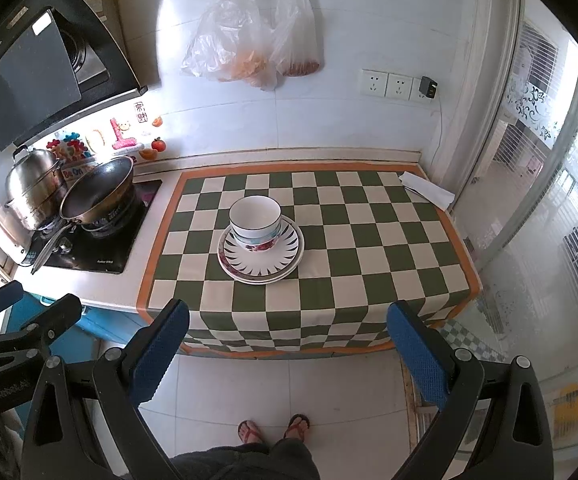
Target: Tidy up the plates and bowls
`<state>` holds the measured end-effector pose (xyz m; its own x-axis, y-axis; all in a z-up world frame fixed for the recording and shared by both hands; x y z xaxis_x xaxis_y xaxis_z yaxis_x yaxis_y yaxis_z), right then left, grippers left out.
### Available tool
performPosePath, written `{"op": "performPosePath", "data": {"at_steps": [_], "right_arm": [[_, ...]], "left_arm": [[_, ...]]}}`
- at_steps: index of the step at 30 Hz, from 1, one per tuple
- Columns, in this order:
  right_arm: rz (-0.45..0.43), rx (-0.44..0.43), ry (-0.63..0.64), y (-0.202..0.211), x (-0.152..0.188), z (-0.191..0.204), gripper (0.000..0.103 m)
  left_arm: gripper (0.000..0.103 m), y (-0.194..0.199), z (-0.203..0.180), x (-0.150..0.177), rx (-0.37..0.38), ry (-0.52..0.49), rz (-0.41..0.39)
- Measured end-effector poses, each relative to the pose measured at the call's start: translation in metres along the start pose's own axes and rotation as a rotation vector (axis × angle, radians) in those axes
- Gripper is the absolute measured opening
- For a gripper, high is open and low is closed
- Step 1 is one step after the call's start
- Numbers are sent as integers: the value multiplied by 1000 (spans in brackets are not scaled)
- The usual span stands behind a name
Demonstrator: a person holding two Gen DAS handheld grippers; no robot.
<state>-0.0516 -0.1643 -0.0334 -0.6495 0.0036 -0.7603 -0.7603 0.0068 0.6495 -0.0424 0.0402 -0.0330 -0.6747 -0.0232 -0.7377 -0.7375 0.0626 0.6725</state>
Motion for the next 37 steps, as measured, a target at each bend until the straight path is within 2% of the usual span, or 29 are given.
{"op": "performPosePath", "data": {"at_steps": [37], "right_arm": [[-4,14,-11,-6,-6,-6,101]], "left_arm": [[102,-2,-8,-4,-6,17,-3]]}}
Point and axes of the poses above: each gripper's, at about its wrist camera, not at the fingertips, and y roughly against the way its jaws point, z to its left, x to its underside, the point moved 1 cm from there along -y, roughly the way its jaws point, and after that the axes turned 13 degrees about -z, right-handed, at the moved point
